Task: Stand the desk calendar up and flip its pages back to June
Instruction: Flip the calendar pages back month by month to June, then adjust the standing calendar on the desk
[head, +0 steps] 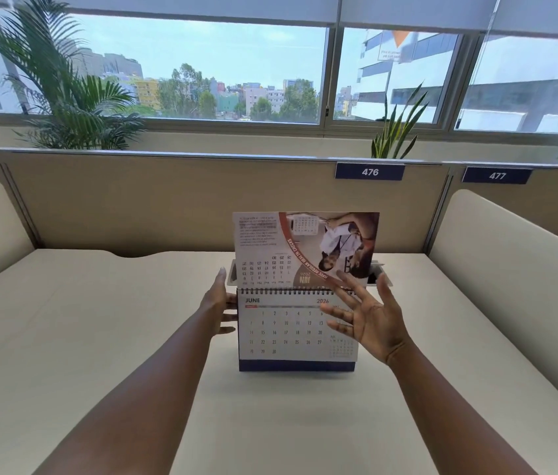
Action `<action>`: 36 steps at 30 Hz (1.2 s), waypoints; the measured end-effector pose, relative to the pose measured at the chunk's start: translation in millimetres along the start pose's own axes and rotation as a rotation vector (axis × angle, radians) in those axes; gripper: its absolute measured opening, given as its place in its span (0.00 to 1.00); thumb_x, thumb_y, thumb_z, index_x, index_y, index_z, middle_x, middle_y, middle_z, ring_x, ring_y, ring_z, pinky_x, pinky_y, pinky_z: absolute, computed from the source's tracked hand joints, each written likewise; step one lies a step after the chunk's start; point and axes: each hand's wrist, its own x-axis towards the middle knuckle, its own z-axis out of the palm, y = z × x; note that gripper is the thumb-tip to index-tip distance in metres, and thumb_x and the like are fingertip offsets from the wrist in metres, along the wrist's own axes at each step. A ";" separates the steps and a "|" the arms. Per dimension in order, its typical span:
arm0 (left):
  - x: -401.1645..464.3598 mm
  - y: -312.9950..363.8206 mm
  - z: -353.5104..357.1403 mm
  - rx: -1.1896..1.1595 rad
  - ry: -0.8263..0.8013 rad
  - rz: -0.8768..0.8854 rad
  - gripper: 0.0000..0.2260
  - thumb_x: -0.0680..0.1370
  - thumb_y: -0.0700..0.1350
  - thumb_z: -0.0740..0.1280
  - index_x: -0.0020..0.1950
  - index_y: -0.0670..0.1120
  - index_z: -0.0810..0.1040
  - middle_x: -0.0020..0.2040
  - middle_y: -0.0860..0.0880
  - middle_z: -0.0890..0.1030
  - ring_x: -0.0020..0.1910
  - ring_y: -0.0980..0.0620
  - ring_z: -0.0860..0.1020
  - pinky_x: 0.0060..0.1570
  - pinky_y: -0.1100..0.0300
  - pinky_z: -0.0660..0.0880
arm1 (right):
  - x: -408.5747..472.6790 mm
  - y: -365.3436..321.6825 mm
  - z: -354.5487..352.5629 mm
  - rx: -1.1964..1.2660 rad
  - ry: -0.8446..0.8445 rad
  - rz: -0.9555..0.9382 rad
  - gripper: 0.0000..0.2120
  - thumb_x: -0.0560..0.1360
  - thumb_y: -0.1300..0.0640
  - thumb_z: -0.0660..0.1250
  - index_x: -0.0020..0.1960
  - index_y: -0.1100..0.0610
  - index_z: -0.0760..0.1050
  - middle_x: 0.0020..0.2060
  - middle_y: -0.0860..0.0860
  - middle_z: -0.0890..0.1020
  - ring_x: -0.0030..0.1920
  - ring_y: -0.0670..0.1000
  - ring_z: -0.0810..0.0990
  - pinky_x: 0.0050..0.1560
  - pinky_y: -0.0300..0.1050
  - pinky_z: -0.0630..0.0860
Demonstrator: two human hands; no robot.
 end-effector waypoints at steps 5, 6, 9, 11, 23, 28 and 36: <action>0.6 -0.5 1.4 0.028 0.024 0.016 0.29 0.76 0.66 0.50 0.38 0.43 0.75 0.39 0.47 0.78 0.45 0.45 0.76 0.54 0.47 0.69 | 1.9 0.3 0.6 -0.023 -0.017 -0.016 0.29 0.67 0.32 0.52 0.64 0.42 0.67 0.62 0.47 0.74 0.45 0.53 0.84 0.36 0.42 0.81; 0.0 -0.8 1.3 0.036 0.024 0.018 0.28 0.76 0.66 0.52 0.38 0.43 0.76 0.39 0.47 0.78 0.43 0.46 0.76 0.53 0.47 0.69 | 2.3 0.4 0.2 -0.024 -0.011 -0.020 0.29 0.67 0.33 0.52 0.65 0.43 0.67 0.62 0.47 0.74 0.43 0.53 0.84 0.33 0.41 0.81; -1.3 -2.0 1.0 0.054 0.032 0.020 0.24 0.76 0.63 0.57 0.40 0.42 0.76 0.39 0.46 0.79 0.44 0.45 0.77 0.52 0.48 0.70 | 2.8 1.6 -1.4 -0.040 0.022 -0.020 0.32 0.68 0.34 0.53 0.69 0.44 0.64 0.62 0.47 0.74 0.41 0.52 0.83 0.30 0.38 0.79; -2.3 -2.4 1.1 0.062 0.042 0.031 0.22 0.76 0.61 0.59 0.40 0.42 0.77 0.39 0.46 0.79 0.42 0.45 0.76 0.51 0.48 0.70 | 3.2 1.6 -2.1 -0.086 0.078 -0.040 0.28 0.71 0.37 0.53 0.68 0.45 0.65 0.59 0.46 0.76 0.40 0.51 0.82 0.30 0.37 0.77; -7.5 -1.9 1.1 0.090 0.068 0.059 0.17 0.73 0.57 0.68 0.42 0.43 0.77 0.37 0.47 0.81 0.38 0.48 0.78 0.48 0.50 0.72 | 3.4 22.6 -33.5 -0.748 0.733 -0.322 0.23 0.69 0.65 0.70 0.63 0.59 0.70 0.62 0.56 0.76 0.61 0.55 0.74 0.61 0.52 0.71; -8.5 1.3 4.4 0.094 0.121 0.035 0.15 0.75 0.54 0.64 0.40 0.43 0.75 0.38 0.46 0.81 0.39 0.46 0.78 0.47 0.50 0.72 | 7.7 17.3 -36.2 -1.054 0.489 -0.377 0.28 0.68 0.64 0.72 0.66 0.57 0.68 0.63 0.56 0.75 0.60 0.52 0.73 0.60 0.53 0.72; -3.8 -1.2 7.5 0.094 0.167 0.029 0.14 0.75 0.52 0.64 0.44 0.41 0.76 0.40 0.44 0.82 0.39 0.45 0.79 0.46 0.50 0.72 | 18.7 11.1 -38.4 -1.315 0.497 -0.379 0.09 0.72 0.60 0.67 0.52 0.58 0.76 0.51 0.56 0.80 0.49 0.52 0.75 0.48 0.52 0.76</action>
